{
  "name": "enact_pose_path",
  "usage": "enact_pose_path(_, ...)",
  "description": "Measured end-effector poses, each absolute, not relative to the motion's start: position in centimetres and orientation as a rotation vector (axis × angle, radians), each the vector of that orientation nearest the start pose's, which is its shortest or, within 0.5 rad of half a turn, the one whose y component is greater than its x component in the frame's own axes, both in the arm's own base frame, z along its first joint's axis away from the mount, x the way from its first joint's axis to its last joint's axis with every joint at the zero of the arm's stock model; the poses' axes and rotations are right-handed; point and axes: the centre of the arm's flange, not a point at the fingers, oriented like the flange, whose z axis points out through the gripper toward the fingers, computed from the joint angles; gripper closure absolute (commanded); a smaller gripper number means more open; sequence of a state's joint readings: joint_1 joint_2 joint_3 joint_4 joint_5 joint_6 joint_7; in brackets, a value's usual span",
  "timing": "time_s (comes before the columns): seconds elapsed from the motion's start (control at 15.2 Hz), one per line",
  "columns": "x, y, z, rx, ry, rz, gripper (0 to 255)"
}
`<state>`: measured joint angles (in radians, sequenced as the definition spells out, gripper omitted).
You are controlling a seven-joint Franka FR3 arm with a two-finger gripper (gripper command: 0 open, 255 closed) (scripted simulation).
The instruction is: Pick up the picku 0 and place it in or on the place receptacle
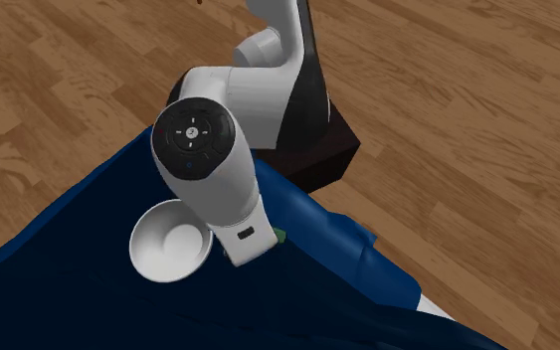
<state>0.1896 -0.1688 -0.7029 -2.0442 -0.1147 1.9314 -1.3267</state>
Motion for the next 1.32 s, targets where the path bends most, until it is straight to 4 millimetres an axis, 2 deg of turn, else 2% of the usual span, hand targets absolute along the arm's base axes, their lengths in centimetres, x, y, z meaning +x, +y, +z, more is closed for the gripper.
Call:
enact_pose_path(0.86,37.0,-43.2,49.9,-2.869,-1.312,-0.019,255)
enact_pose_path(0.99,36.5,-44.3,49.2,-2.869,-1.314,-0.019,255)
enact_pose_path(1.32,36.5,-44.5,46.7,-2.868,-1.316,-0.019,255)
